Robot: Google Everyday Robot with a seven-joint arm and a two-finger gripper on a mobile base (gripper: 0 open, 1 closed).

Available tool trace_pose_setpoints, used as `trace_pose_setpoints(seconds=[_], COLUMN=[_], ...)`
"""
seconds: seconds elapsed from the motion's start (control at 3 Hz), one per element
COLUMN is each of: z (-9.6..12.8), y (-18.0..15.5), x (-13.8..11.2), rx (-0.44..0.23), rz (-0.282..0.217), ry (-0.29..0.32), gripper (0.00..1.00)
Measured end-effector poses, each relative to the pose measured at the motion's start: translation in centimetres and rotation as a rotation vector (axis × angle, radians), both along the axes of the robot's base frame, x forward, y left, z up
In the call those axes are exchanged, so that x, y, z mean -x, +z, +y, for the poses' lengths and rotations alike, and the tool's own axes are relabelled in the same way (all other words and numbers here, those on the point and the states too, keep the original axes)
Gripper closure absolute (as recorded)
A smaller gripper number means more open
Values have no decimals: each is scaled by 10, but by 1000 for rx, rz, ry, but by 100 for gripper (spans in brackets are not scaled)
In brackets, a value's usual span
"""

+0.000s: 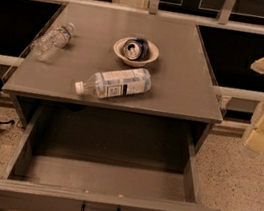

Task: Place blue plastic bottle into top drawer

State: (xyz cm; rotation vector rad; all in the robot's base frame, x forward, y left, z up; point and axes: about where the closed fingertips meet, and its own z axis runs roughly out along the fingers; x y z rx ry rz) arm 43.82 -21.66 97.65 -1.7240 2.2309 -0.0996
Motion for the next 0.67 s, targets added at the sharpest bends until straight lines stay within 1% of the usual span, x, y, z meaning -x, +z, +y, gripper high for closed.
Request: trace_pose_setpoints(seconds=[0.33,0.67], z=[0,5], y=[0,7], x=[0,-8], rx=[0,3], rz=[0,-22], ry=[0,37], gripper=[0,0])
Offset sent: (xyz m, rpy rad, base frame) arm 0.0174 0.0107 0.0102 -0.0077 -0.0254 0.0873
